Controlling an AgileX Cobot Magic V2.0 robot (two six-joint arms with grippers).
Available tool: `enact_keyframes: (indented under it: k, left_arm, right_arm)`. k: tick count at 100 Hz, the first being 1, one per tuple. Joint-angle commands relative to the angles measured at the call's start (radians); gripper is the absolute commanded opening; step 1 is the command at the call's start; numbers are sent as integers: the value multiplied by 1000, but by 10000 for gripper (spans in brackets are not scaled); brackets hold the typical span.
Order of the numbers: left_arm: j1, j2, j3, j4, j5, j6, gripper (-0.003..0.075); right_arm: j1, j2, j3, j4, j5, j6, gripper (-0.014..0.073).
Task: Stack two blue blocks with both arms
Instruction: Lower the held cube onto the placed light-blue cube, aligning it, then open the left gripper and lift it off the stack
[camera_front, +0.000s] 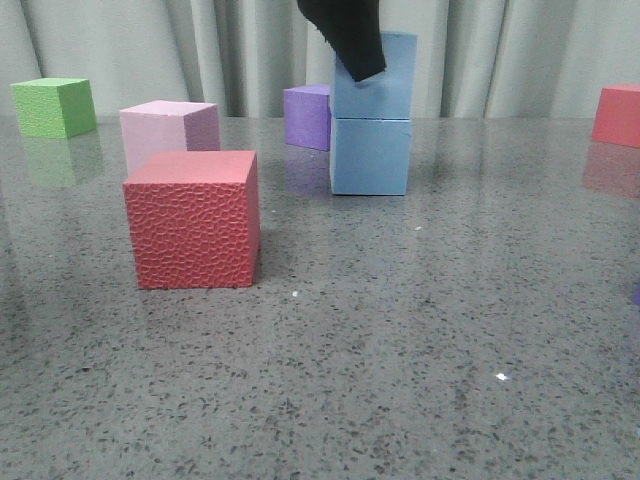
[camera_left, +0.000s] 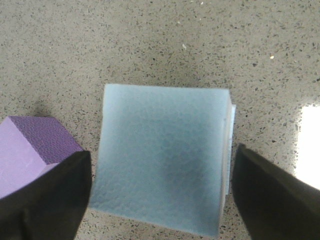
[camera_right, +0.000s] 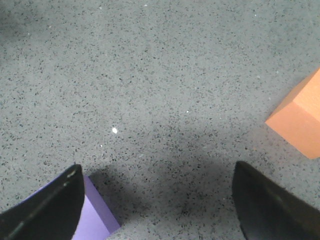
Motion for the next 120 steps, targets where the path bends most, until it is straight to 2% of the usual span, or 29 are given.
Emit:
enact_keyframes:
  k: [1,41,83,103,120]
  left_arm:
    - [-10,-60,-24,-22,16,1,613]
    - [-10,-79,-29,-16,16,-12,632]
    - [5,-163,-37,4,16,-201,631]
    - [63,-213,-37,-12,9,-309,631]
    - [172,-265,-37,-64,9,-424,630]
  right_arm:
    - [-7,-9,-24,-13,-56,-6,600]
    - [-7,-9,-24,-13,-56,-6,600]
    - [-7,-9,-24,-13,-56,-6,600]
    - [-7,-9,-24,-14,-55,-6,600]
    - [-7,-9,-24,-14,-55,-6,600]
